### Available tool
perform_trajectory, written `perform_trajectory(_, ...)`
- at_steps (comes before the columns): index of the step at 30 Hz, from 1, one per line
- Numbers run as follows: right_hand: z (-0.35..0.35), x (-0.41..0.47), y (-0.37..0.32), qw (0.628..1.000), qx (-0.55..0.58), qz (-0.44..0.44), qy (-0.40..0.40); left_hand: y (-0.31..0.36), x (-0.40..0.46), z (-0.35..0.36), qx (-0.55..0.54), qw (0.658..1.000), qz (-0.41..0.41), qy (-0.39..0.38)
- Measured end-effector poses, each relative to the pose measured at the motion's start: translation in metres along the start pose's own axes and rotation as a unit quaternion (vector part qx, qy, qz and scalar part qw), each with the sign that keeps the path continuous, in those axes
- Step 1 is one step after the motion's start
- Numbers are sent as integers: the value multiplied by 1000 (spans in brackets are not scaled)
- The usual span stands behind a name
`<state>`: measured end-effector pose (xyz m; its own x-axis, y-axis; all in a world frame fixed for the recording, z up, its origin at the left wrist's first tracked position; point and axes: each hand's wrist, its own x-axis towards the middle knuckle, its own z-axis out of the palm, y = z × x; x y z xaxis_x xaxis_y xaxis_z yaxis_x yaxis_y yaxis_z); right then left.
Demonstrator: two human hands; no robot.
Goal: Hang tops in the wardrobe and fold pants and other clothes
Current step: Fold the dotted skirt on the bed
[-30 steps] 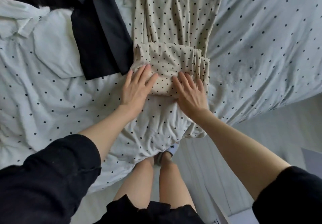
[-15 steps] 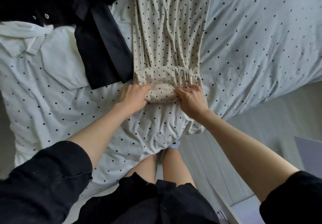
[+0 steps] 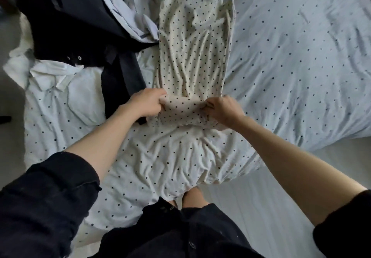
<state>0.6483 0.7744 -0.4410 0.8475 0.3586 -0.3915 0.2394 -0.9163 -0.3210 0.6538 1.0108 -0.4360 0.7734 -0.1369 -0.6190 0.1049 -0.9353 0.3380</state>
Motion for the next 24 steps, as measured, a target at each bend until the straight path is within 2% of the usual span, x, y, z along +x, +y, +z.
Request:
perform_trajectory(2, -15, 25, 6, 998, -4, -14, 63, 5, 9, -11, 10, 986, -23, 163)
perform_trajectory(4, -26, 52, 10, 989, 20, -7, 148, 7, 18, -17, 22, 947, -59, 315)
perform_trajectory(6, -25, 65, 12, 980, 35, 1, 195, 8, 21, -11, 41, 928, -58, 366)
perform_trajectory(8, -9, 62, 11, 983, 12, -16, 185, 12, 18, 13, 72, 930, -1, 360)
perform_trajectory(12, 39, 32, 11, 993, 7, -80, 82, 18, 7, 76, 128, 925, 107, 340)
perform_trajectory(16, 76, 41, 19, 996, -56, -65, -16, 4, 30, 97, 212, 944, 89, 237)
perform_trajectory(19, 91, 55, 25, 994, -98, -55, -2, -4, 46, 100, 267, 943, 54, 189)
perform_trajectory(24, 98, 72, 30, 992, -114, -46, 37, -10, 67, 102, 269, 908, 111, 301)
